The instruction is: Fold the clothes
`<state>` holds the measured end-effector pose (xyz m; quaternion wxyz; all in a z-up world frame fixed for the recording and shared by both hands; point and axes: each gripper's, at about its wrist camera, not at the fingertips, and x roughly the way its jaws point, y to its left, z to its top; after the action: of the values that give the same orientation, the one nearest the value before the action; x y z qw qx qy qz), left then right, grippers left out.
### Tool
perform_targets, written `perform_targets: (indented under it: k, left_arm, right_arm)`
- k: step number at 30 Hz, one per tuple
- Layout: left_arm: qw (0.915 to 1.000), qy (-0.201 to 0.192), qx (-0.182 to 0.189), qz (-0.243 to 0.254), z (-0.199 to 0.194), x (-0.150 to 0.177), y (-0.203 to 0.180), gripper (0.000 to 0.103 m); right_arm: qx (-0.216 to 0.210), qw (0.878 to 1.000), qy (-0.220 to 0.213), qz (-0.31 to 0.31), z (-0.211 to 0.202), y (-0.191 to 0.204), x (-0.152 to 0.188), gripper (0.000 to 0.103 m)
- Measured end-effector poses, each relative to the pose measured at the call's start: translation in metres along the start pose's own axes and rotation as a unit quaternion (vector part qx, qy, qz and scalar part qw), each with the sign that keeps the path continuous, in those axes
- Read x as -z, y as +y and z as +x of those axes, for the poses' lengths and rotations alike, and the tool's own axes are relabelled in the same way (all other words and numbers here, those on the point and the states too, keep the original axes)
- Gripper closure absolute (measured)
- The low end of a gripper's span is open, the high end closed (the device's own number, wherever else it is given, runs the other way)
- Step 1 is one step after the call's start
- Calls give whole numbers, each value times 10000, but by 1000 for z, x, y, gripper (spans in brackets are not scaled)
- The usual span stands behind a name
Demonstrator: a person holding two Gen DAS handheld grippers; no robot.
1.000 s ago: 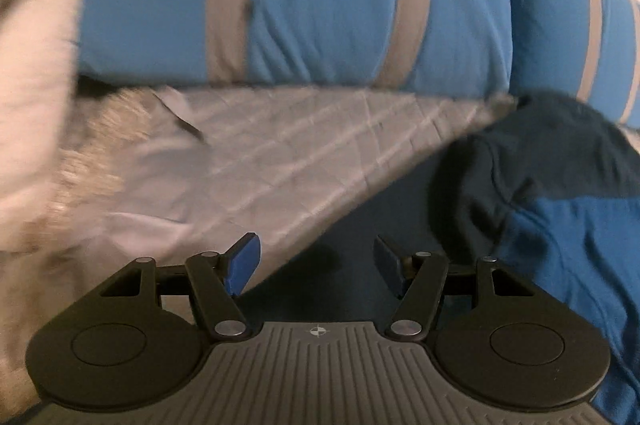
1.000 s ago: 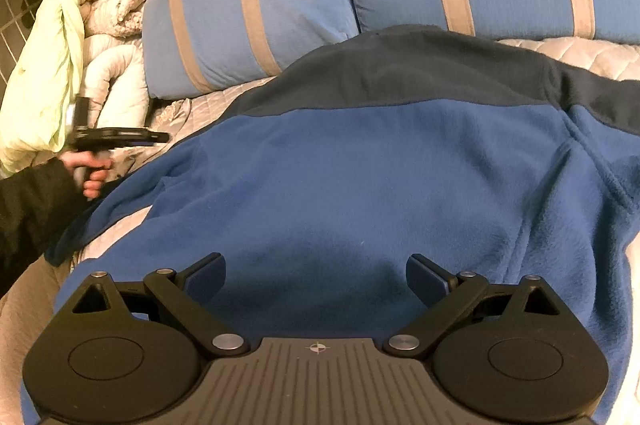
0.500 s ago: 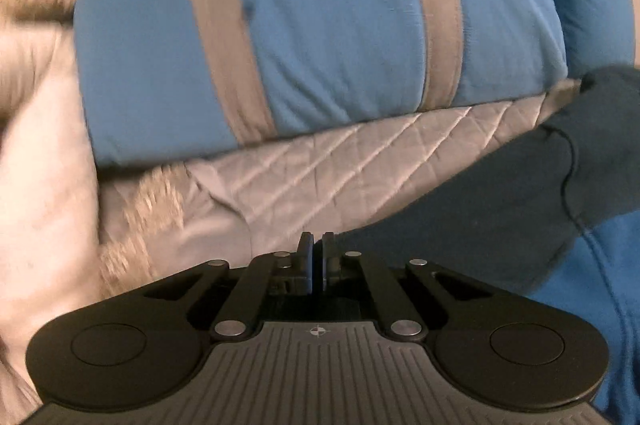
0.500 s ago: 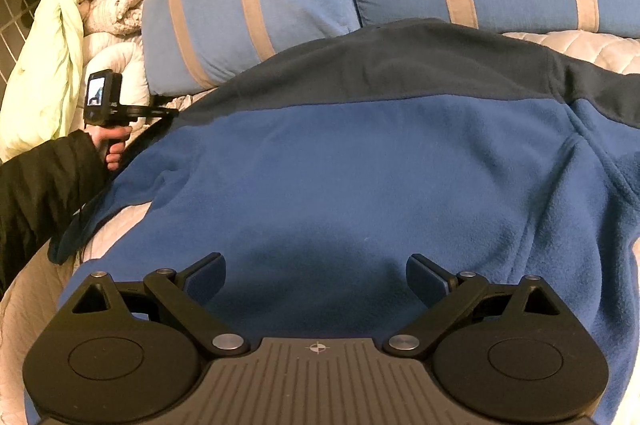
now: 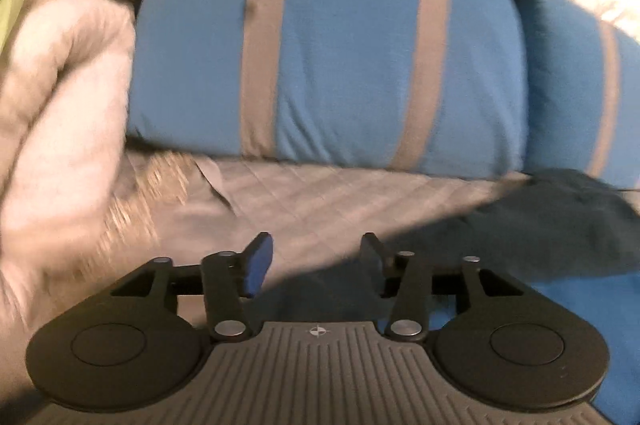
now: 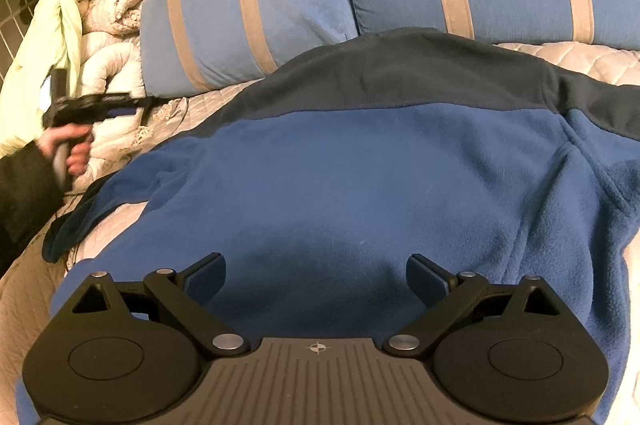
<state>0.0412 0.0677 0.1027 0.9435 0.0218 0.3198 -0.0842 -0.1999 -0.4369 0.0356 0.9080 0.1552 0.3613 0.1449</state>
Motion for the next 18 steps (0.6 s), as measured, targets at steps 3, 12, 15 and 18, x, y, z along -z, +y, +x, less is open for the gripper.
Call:
perform_targets:
  k: [3, 12, 15, 18]
  left_arm:
    - [9988, 220, 384, 189, -17, 24, -7, 53]
    - [9731, 592, 621, 2137, -22, 97, -51, 53]
    - [9603, 614, 137, 2716, -7, 112, -63, 55]
    - [9612, 727, -19, 2660, 3, 116, -66, 89]
  right_arm:
    - [8, 10000, -20, -14, -1, 0, 0, 6]
    - [47, 9999, -78, -49, -3, 1, 1, 6]
    - [74, 9999, -101, -42, -3, 1, 2, 6]
    - [98, 9999, -125, -39, -5, 1, 3, 6]
